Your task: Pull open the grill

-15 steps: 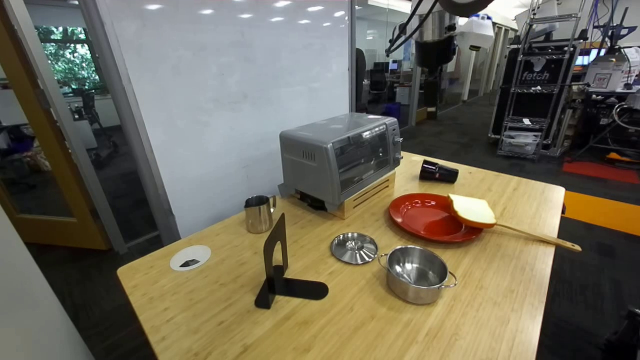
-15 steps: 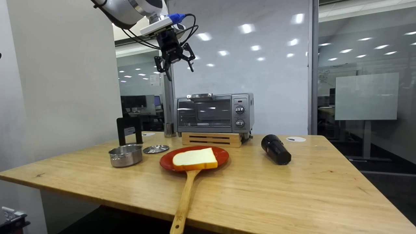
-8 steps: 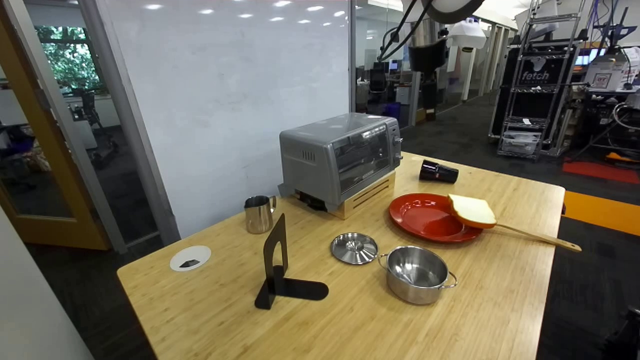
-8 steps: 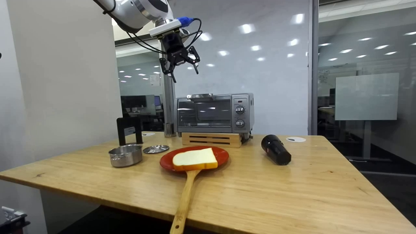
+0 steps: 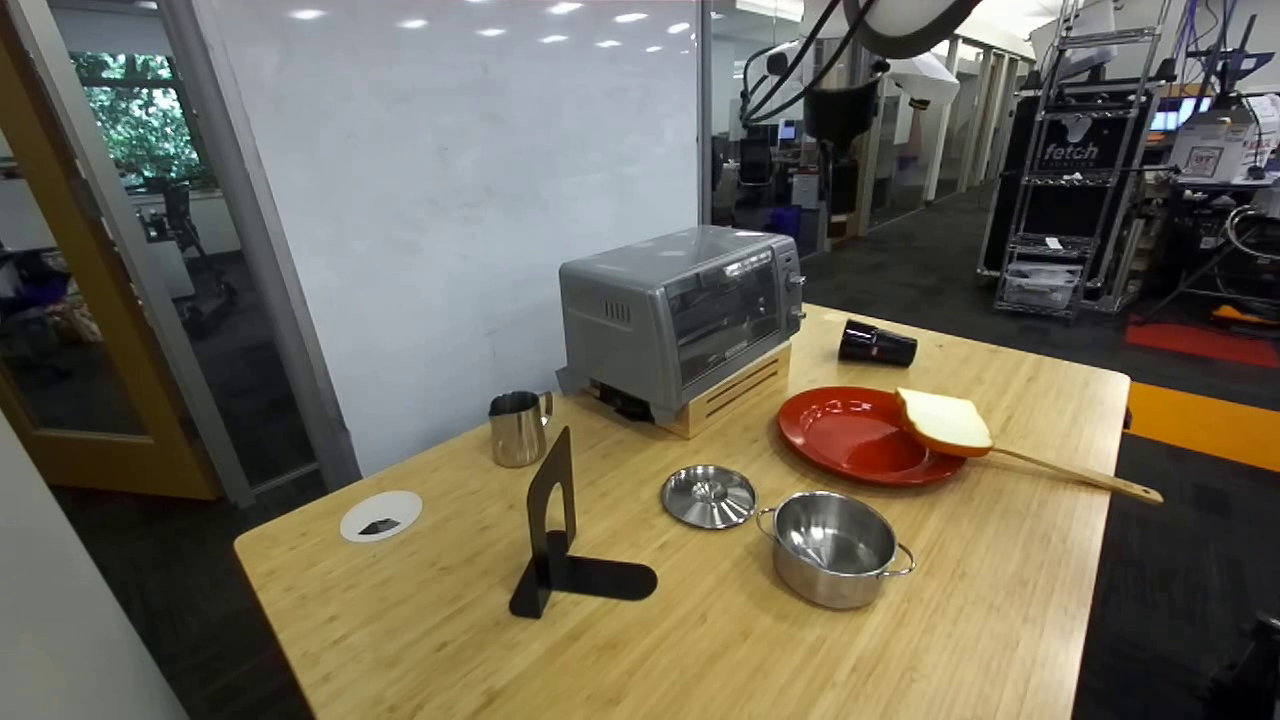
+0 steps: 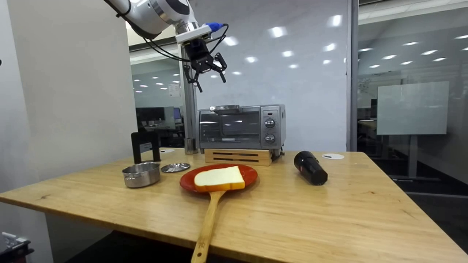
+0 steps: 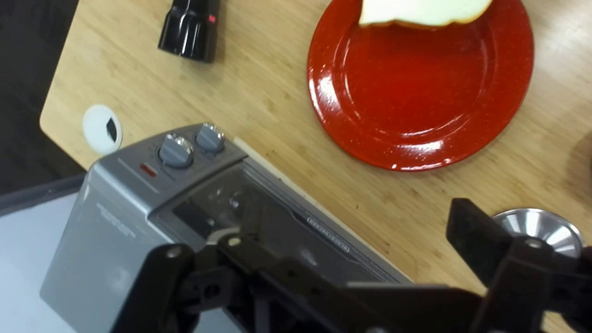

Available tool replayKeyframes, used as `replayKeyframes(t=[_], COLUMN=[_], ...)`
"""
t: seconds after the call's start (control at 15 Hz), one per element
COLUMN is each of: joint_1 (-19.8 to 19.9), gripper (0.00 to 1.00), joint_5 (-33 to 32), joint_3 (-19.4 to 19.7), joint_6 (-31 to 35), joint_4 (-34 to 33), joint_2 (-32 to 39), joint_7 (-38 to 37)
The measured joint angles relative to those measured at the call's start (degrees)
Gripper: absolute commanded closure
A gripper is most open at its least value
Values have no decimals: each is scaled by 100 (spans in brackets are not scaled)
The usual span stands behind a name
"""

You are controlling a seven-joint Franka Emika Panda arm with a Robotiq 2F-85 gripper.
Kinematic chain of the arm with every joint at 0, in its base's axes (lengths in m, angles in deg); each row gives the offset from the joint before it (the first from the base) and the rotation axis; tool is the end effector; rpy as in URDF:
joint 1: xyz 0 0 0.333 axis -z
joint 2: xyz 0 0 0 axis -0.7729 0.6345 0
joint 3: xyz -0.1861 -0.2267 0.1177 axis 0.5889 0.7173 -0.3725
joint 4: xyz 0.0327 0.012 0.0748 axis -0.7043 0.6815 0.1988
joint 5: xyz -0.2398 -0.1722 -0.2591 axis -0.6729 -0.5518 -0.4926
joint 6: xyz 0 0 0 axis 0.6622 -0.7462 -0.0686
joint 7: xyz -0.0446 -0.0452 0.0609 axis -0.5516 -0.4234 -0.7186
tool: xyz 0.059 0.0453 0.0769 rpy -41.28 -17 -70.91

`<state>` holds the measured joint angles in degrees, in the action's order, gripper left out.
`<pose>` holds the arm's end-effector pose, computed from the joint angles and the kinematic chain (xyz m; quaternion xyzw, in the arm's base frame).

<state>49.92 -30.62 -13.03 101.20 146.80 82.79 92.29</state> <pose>0.6546 -0.0053 0.4825 0.9139 0.3594 0.0251 0.1872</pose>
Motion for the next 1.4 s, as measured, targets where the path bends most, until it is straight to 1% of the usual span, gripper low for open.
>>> replayKeyframes(t=[0.2,0.47,0.6,0.73,0.93,1.07,1.2,1.4], joint_1=[76,184,224,261,305,331,342,349], gripper=[0,0,0,0,0,0,0,0], joint_5=[-35,-44,-58,-66,-66,-66,-66,-66], joint_3=[2,4,8,10,11,14,27,44], joint_6=[791,1502,1887,2417,3319,3799,4113,4370], joint_4=[217,536,726,931,1232,1383,1465,1476], joint_2=[33,82,84,84,91,118,178,321], joint_7=[777,1892,2359,2725,3077,3212,3273,3283])
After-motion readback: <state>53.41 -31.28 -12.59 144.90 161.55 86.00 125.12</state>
